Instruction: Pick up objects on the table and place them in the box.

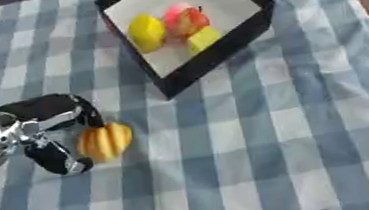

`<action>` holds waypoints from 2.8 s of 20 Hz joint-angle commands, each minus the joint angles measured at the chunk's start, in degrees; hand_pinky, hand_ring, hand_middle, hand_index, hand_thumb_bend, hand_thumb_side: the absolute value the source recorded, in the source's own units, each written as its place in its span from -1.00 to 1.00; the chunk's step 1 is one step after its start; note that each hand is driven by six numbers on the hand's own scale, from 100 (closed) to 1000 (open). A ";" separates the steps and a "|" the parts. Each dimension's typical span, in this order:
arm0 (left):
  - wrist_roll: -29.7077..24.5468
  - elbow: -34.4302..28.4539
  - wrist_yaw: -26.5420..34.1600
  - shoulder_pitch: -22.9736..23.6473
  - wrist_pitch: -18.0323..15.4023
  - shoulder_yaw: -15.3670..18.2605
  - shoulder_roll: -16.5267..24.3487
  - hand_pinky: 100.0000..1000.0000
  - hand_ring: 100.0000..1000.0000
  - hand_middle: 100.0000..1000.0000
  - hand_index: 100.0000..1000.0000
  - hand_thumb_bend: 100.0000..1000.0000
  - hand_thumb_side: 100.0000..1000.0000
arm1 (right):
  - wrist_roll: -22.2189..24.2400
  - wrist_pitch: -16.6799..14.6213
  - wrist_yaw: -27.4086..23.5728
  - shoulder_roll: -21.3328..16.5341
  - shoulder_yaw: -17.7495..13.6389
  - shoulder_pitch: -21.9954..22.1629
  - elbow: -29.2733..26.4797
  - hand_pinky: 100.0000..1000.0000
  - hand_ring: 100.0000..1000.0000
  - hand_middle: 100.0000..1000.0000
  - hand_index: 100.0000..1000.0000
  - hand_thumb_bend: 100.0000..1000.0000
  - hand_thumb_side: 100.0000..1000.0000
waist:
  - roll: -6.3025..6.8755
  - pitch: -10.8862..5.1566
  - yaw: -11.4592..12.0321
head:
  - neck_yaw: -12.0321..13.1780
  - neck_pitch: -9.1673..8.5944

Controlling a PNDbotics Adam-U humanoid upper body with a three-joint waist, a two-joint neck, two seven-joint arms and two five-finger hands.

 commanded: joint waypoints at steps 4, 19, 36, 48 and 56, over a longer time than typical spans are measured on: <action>4.09 -1.17 -3.27 0.10 0.15 1.01 1.10 0.22 0.17 0.03 0.18 -0.87 -1.00 | 0.13 -0.09 -0.01 -0.83 -0.24 -0.63 -0.61 0.80 0.52 0.58 0.46 -1.00 0.49 | 0.04 -3.26 0.05 | -0.01 0.33; 8.88 -9.31 3.23 -7.70 1.76 10.29 7.22 0.19 0.13 -0.04 0.11 -0.81 -1.00 | 0.22 -0.26 -0.13 -1.52 -0.07 -0.53 -0.53 0.80 0.52 0.58 0.46 -1.00 0.47 | 0.29 -4.11 0.54 | -0.25 0.87; 15.86 34.61 -14.82 -42.16 -14.32 6.93 -23.01 0.18 0.12 -0.04 0.10 -0.76 -1.00 | 0.23 -0.53 -1.45 -0.95 0.12 -2.30 -0.80 0.80 0.52 0.58 0.46 -1.00 0.42 | -0.75 -4.62 0.27 | 1.01 0.92; 13.20 51.71 -25.16 -41.93 -15.84 9.84 -34.86 0.35 0.30 0.16 0.32 -0.24 -1.00 | 0.46 -0.11 -1.37 -0.07 0.75 -3.48 -1.02 0.80 0.52 0.58 0.45 -1.00 0.43 | -0.66 -3.86 -0.62 | 2.47 0.22; 19.63 54.70 -27.82 -42.50 -16.91 13.89 -34.35 0.53 0.60 0.50 0.71 0.51 -0.36 | 0.25 -0.12 -1.29 -0.23 0.57 -2.96 -0.99 0.80 0.52 0.58 0.45 -1.00 0.43 | -0.76 -4.11 -0.41 | 2.22 0.59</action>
